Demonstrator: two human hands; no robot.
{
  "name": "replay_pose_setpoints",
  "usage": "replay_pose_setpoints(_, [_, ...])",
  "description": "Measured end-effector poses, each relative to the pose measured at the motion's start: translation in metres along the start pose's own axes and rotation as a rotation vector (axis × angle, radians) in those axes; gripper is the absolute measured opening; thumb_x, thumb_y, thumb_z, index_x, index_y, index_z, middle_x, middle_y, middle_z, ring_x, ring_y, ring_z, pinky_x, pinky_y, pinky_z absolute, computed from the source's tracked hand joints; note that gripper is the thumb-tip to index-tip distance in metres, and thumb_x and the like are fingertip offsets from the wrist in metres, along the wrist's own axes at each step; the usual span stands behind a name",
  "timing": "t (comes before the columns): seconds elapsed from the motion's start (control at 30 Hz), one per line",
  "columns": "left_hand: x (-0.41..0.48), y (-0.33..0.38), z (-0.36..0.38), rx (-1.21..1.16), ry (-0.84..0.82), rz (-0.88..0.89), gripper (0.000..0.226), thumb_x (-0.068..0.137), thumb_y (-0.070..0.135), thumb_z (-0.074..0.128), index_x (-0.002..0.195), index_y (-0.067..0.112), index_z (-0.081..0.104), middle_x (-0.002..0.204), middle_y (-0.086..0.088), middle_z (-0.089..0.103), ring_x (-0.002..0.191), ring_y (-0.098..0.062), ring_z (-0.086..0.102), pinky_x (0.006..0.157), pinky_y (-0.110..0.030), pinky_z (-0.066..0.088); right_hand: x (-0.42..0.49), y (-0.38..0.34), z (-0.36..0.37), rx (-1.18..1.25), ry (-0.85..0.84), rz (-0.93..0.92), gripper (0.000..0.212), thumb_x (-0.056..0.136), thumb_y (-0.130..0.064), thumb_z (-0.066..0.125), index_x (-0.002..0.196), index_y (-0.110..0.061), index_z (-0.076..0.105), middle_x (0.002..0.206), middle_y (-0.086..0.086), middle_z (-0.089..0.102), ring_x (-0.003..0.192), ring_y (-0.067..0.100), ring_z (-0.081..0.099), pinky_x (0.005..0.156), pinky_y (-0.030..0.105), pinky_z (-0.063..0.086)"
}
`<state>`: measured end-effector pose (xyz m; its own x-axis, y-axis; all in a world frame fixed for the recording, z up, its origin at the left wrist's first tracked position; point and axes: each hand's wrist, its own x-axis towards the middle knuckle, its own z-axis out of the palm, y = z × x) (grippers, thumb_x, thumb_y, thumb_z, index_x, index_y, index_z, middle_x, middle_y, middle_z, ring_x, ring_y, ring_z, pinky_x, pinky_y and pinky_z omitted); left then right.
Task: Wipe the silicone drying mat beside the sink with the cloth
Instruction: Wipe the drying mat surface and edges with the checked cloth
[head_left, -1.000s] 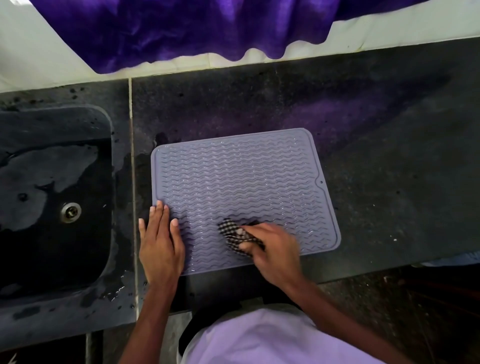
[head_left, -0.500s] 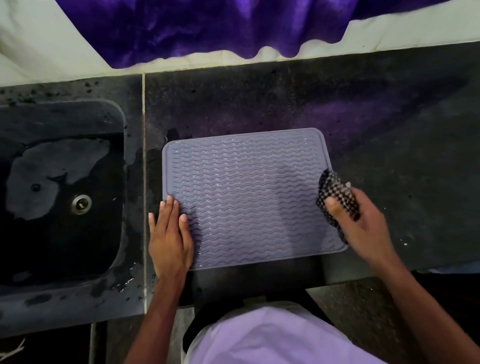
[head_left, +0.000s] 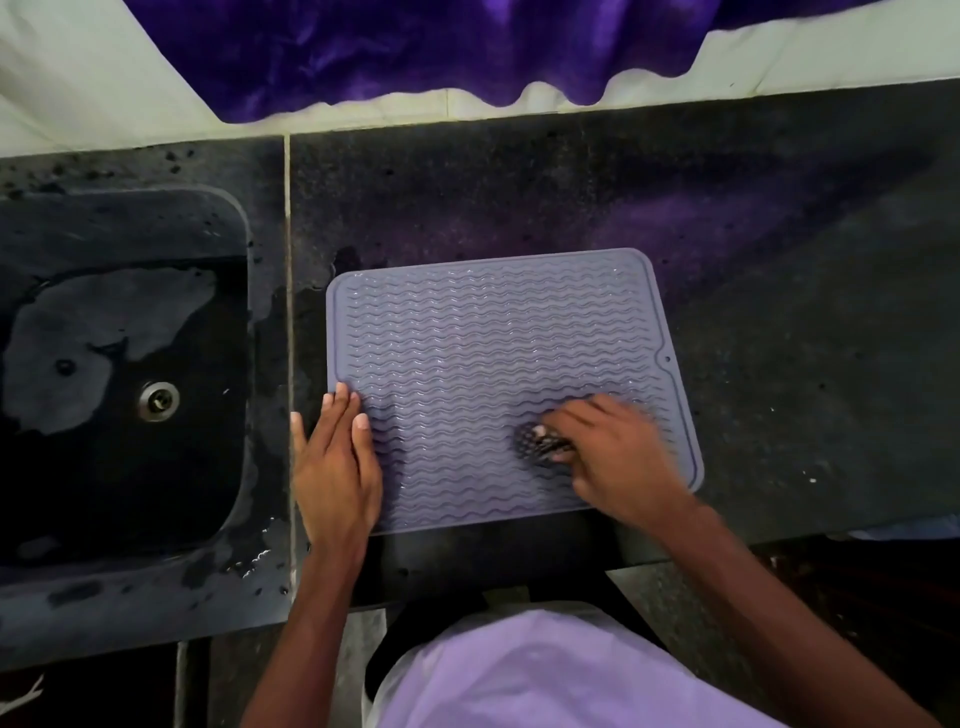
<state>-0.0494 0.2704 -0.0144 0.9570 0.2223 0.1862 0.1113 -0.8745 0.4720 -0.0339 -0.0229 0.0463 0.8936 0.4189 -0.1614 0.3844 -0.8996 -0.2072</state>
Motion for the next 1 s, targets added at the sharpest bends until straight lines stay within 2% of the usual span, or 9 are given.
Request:
replay_pose_setpoints(0.07, [0.005,0.001,-0.006,-0.025,-0.008,-0.024,0.053,0.107,0.03,0.029,0.127,-0.001,0.066,0.137,-0.01,0.062,0.132,-0.025,0.056,0.125,-0.035,0.014,0.02,-0.043,0.006,0.033,-0.015,-0.105,0.054,0.06,-0.028,0.07,0.113,-0.025,0.06,0.107,-0.008,0.062,0.1,0.019,0.054,0.082,0.035,0.047])
replay_pose_setpoints(0.2, [0.013,0.0,-0.019,-0.101,-0.019,-0.067,0.058,0.108,0.036,0.025,0.122,0.004,0.07,0.133,-0.004,0.066,0.124,-0.018,0.062,0.124,-0.027,0.017,0.06,-0.117,0.02,0.191,0.039,-0.241,0.04,0.068,-0.027,0.074,0.106,-0.021,0.061,0.101,-0.003,0.061,0.098,0.021,0.054,0.078,0.039,0.049])
replay_pose_setpoints(0.37, [0.012,-0.001,-0.022,-0.185,-0.036,-0.11,0.059,0.108,0.038,0.023,0.125,0.007,0.07,0.133,-0.001,0.066,0.126,-0.009,0.056,0.121,-0.015,0.013,0.062,-0.112,0.005,0.519,0.062,-0.158,0.048,0.078,-0.017,0.072,0.122,-0.021,0.053,0.109,0.0,0.067,0.099,0.021,0.059,0.084,0.035,0.05])
replay_pose_setpoints(0.43, [0.011,0.001,-0.022,-0.205,-0.041,-0.142,0.059,0.108,0.039,0.024,0.125,0.007,0.07,0.134,0.0,0.065,0.126,-0.009,0.056,0.121,-0.015,0.013,0.046,-0.082,-0.008,0.479,0.109,-0.085,0.049,0.078,-0.016,0.074,0.123,-0.02,0.055,0.112,0.002,0.068,0.101,0.021,0.061,0.087,0.032,0.048])
replay_pose_setpoints(0.53, [0.012,0.003,-0.024,-0.247,-0.057,-0.191,0.057,0.107,0.04,0.025,0.124,0.009,0.07,0.133,0.003,0.066,0.126,-0.005,0.054,0.121,-0.015,0.015,0.015,-0.019,-0.024,0.254,0.172,0.068,0.058,0.069,-0.01,0.075,0.123,-0.021,0.058,0.115,0.002,0.068,0.102,0.024,0.062,0.088,0.035,0.049])
replay_pose_setpoints(0.7, [0.019,0.0,-0.034,-0.32,-0.116,-0.218,0.063,0.105,0.048,0.021,0.124,0.015,0.071,0.13,0.01,0.066,0.127,-0.002,0.055,0.123,-0.021,0.018,-0.015,0.031,-0.014,0.12,0.154,0.205,0.046,0.069,-0.015,0.08,0.113,-0.018,0.067,0.103,0.004,0.068,0.092,0.032,0.066,0.074,0.039,0.056])
replay_pose_setpoints(0.83, [0.022,-0.003,-0.043,-0.359,-0.19,-0.208,0.068,0.103,0.054,0.016,0.126,0.02,0.07,0.13,0.016,0.063,0.122,0.025,0.043,0.119,-0.009,0.011,0.005,-0.01,0.007,0.181,0.142,0.089,0.045,0.069,-0.021,0.072,0.114,-0.021,0.064,0.1,0.001,0.066,0.089,0.029,0.064,0.072,0.038,0.056])
replay_pose_setpoints(0.93, [0.031,-0.001,-0.055,-0.393,-0.267,-0.232,0.064,0.104,0.055,0.013,0.136,0.026,0.061,0.128,0.016,0.064,0.13,0.009,0.047,0.124,-0.021,0.01,0.033,-0.074,0.016,0.21,0.12,-0.029,0.043,0.064,-0.028,0.068,0.107,-0.027,0.065,0.095,-0.004,0.066,0.087,0.023,0.064,0.073,0.032,0.054])
replay_pose_setpoints(1.0, [0.041,0.002,-0.065,-0.392,-0.342,-0.286,0.054,0.108,0.049,0.013,0.147,0.033,0.048,0.128,0.013,0.066,0.134,0.007,0.039,0.125,-0.032,0.012,0.056,-0.121,0.023,0.249,0.094,-0.069,0.039,0.063,-0.03,0.069,0.102,-0.027,0.066,0.091,-0.004,0.064,0.085,0.021,0.063,0.071,0.032,0.053])
